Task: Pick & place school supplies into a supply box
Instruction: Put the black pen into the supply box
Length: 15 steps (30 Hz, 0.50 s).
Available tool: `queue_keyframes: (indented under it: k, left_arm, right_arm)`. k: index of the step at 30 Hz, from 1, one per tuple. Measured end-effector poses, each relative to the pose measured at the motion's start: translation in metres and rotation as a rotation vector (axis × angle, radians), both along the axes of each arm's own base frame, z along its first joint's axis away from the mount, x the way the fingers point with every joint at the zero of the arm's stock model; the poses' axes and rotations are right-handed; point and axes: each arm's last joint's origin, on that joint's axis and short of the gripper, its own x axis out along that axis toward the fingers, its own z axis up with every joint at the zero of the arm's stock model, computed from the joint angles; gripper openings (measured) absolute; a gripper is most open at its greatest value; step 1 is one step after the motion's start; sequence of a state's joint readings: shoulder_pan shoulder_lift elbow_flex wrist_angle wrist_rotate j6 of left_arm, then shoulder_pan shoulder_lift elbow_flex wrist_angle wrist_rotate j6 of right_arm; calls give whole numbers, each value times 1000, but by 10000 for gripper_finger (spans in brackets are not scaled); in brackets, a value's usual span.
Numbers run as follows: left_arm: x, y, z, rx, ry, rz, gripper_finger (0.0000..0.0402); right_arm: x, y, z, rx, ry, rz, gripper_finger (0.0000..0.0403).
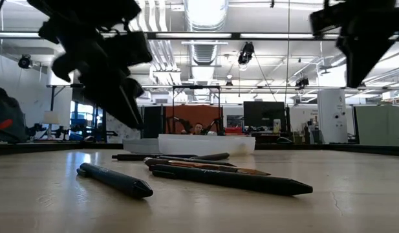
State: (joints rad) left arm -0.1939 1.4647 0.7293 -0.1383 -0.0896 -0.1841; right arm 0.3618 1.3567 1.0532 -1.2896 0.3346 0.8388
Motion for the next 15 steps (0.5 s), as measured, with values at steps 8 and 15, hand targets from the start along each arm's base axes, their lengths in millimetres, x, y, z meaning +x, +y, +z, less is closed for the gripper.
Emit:
queue_keyframes:
  k: [8,15]
  left_arm:
    - [23,9,-14,70,50,80,134]
    - [25,15,-29,25,118,102,134]
  right_arm:
    - [-32,4,-1,31,-154,-99,121]
    - [-32,4,-7,-15,-153,-95,121]
